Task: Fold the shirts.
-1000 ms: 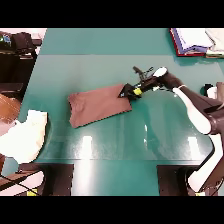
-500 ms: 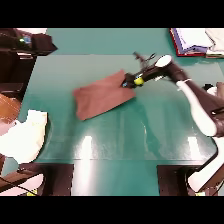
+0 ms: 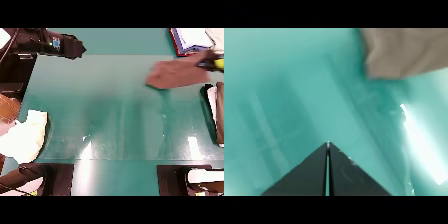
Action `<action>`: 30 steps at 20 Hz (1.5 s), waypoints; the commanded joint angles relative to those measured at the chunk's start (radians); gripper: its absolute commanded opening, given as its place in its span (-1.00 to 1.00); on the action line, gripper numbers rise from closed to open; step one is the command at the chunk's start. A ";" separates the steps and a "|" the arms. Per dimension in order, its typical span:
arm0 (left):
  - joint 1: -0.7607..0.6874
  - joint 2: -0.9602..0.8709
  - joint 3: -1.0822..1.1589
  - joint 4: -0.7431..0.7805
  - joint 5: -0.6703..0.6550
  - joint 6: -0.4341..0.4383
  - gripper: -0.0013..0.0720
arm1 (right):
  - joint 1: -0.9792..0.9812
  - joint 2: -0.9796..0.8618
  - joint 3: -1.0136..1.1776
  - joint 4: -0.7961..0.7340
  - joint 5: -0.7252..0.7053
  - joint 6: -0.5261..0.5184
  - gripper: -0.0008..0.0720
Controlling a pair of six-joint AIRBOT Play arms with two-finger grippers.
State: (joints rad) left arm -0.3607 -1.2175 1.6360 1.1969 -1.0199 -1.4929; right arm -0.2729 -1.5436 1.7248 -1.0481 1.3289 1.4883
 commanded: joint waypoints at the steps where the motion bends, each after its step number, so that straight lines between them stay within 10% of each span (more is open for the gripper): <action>1: -0.034 0.000 0.000 -0.005 0.062 -0.013 -0.89 | -0.248 0.050 0.001 -0.006 -0.021 0.021 -0.92; 18: -0.034 -0.026 0.000 -0.002 0.058 -0.026 -0.89 | -0.426 0.052 0.313 0.049 -0.013 0.015 -0.93; 30: -0.034 -0.026 0.000 -0.002 0.031 -0.025 -0.89 | -0.643 0.316 -0.273 -0.347 0.131 0.014 -0.92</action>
State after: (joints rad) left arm -0.3946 -1.2423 1.6360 1.1942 -0.9844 -1.5181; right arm -0.8589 -1.2835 1.5948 -1.2907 1.4300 1.5028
